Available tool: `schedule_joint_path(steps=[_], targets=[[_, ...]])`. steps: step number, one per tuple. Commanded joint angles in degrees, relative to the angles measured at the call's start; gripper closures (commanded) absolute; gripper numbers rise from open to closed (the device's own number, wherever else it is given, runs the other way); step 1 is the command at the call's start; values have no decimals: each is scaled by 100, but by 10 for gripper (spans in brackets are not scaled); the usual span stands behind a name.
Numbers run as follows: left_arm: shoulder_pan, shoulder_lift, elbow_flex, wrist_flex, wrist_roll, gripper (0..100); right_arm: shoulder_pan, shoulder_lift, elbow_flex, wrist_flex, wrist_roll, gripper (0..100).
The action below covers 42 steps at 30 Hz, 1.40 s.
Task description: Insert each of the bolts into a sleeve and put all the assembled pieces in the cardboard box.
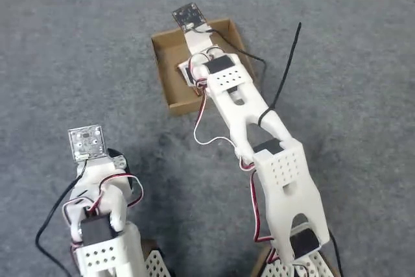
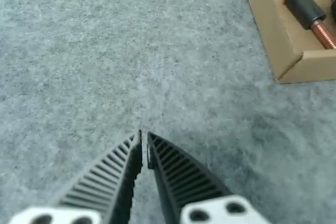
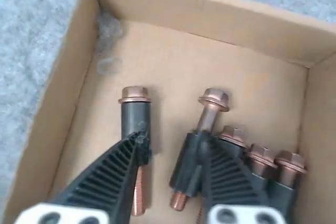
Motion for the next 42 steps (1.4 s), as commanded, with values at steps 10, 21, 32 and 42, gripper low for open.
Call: schedule_joint_path(steps=[10, 21, 32, 42], targets=[[0, -114, -57, -18, -97, 988, 611, -163, -2365, 2826, -193, 991], [0, -114, -57, -18, -97, 988, 1499, -198, -4695, 5604, -809, 991], [0, -114, -57, -18, -97, 988, 2466, -1701, -2646, 5596, -765, 992], [0, -114, -57, -18, -97, 988, 2976, -3837, 475, 5578, -809, 992]])
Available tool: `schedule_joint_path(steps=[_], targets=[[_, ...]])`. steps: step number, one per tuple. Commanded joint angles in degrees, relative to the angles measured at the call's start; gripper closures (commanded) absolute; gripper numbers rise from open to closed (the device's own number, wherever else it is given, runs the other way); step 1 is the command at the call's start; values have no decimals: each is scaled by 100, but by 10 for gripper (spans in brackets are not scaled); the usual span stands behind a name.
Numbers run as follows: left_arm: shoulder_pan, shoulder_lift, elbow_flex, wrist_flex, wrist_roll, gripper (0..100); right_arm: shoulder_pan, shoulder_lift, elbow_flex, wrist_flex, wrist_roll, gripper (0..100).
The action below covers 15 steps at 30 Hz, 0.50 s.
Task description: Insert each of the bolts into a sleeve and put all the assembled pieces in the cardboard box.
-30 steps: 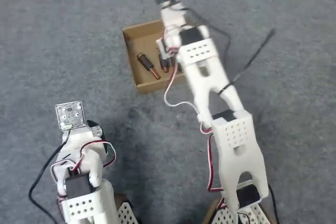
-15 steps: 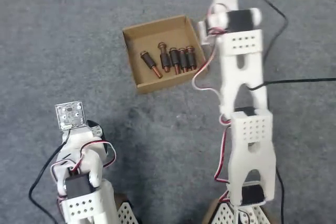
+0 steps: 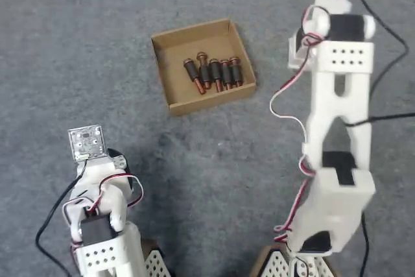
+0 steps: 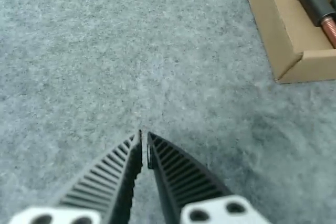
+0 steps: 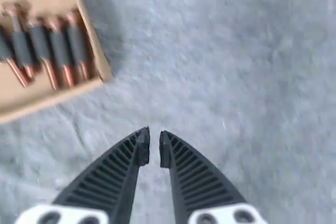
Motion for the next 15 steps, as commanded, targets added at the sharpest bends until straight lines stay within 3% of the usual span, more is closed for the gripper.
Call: schedule_joint_path(steps=[1, 15], targets=[[0, -114, -57, -18, -97, 988, 224, -1024, 1099, 224, -70, 992], [0, -114, -57, 9, -88, 988, 804, -3275, 4607, -136, -35, 992]])
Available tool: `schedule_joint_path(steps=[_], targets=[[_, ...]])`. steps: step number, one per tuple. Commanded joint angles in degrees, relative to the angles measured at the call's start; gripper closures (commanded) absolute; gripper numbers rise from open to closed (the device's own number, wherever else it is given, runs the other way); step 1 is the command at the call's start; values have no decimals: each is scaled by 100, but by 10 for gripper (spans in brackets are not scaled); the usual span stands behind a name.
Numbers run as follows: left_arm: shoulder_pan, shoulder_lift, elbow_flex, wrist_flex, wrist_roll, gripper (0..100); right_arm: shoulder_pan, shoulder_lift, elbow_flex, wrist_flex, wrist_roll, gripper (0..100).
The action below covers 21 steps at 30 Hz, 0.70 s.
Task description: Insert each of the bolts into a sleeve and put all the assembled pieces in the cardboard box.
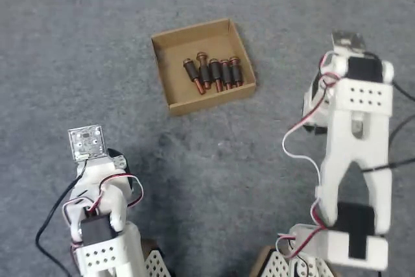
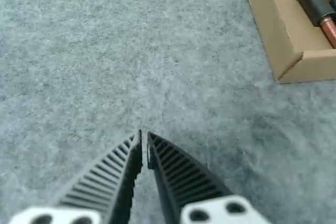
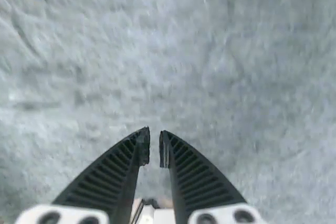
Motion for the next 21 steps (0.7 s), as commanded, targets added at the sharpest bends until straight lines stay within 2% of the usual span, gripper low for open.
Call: schedule_joint_path(steps=[1, 9, 11, 15, 17, 21], targets=[[0, -114, -57, -9, -79, 988, 207, -804, 651, -180, -26, 992], [9, -114, -57, 26, -62, 988, 251, -2308, 2673, -1226, 932, 992], [9, -114, -57, 202, -62, 988, 251, -2738, 3068, -1420, 985, 992], [9, -132, -57, 1099, -70, 988, 251, -3547, 3754, -1727, 993, 992], [18, -114, -57, 914, -53, 988, 242, -3925, 4088, -1930, 993, 992], [18, -114, -57, 1055, -62, 988, 207, -4523, 4809, -2475, 993, 992]])
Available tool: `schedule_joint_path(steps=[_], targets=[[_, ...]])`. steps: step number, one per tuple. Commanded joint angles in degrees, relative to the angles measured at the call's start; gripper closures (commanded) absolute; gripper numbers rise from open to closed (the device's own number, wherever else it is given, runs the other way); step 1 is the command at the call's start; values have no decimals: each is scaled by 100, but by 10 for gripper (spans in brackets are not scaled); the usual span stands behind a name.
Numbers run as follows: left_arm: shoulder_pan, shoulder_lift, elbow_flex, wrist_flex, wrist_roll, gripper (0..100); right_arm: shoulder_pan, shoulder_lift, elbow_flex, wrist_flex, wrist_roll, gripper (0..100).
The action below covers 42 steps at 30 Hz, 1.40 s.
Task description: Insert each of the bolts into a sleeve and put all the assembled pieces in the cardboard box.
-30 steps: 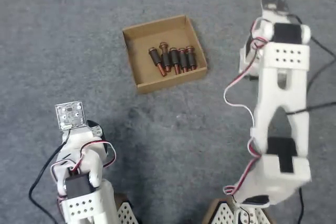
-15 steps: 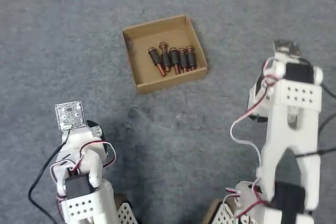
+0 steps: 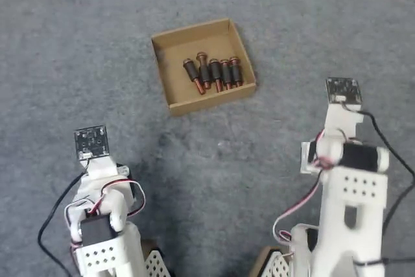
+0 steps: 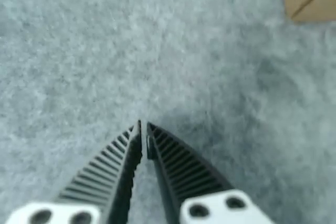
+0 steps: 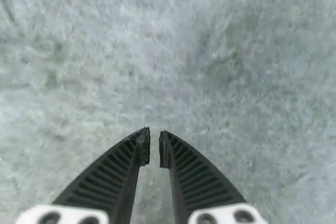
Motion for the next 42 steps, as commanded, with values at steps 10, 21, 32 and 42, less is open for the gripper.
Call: schedule_joint_path(steps=[10, 21, 32, 42], targets=[[18, -114, -57, 132, -79, 988, -154, -1042, 1688, -1244, 53, 991], [18, -114, -57, 132, -79, 988, 303, -1376, 1820, -1209, 35, 992], [18, -114, -57, 132, -79, 988, -391, -4664, 2875, -400, 70, 992], [18, -114, -57, 132, -79, 988, -1174, -5332, 4563, -611, 88, 991]])
